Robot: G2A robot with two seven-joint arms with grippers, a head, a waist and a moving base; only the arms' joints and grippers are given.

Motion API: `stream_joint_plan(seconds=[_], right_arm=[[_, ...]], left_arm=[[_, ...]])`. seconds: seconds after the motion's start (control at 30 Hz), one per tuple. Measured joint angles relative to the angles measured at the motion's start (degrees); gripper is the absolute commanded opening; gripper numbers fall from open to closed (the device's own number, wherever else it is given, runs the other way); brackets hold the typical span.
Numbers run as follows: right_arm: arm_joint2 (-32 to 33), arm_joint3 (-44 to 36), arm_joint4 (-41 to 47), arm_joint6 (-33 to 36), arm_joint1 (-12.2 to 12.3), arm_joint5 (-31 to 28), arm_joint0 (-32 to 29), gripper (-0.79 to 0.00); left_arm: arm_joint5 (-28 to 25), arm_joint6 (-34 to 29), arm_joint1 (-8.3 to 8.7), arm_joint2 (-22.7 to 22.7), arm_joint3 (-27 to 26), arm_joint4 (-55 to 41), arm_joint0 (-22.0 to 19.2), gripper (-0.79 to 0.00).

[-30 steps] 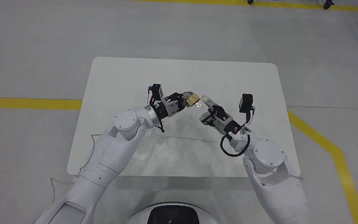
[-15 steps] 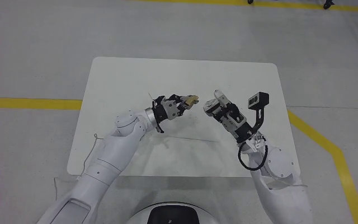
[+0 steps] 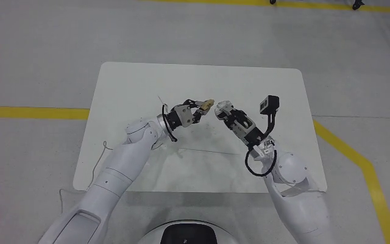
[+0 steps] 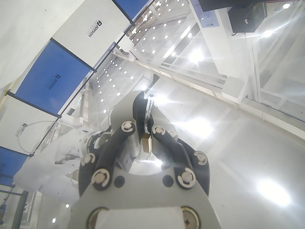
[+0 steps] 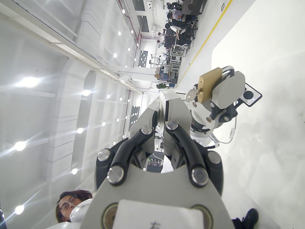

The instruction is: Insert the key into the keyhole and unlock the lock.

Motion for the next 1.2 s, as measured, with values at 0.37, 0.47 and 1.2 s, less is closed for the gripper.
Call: stream_joint_plan(seconds=[0.37,0.47,1.2], right_arm=[[-1.92,-0.11,-3.19,-1.56,-0.34,3.08,1.46,-0.785],[-2.53,0.72,-4.16,-2.12,-0.47,4.01,2.28,-0.785],[0.10,-0.98,-1.83,-1.57,-0.67,2.54,1.03,0.000]], left_arm=[[-1.66,-0.66,0.06,0.19,-0.58,1.94,0.46,-0.785],[-1.67,-0.84,0.10,0.26,-1.07,2.45,0.64,-0.785],[-11.68,2.58,1.00,-1.54,-4.80,11.18,2.01,-0.785]])
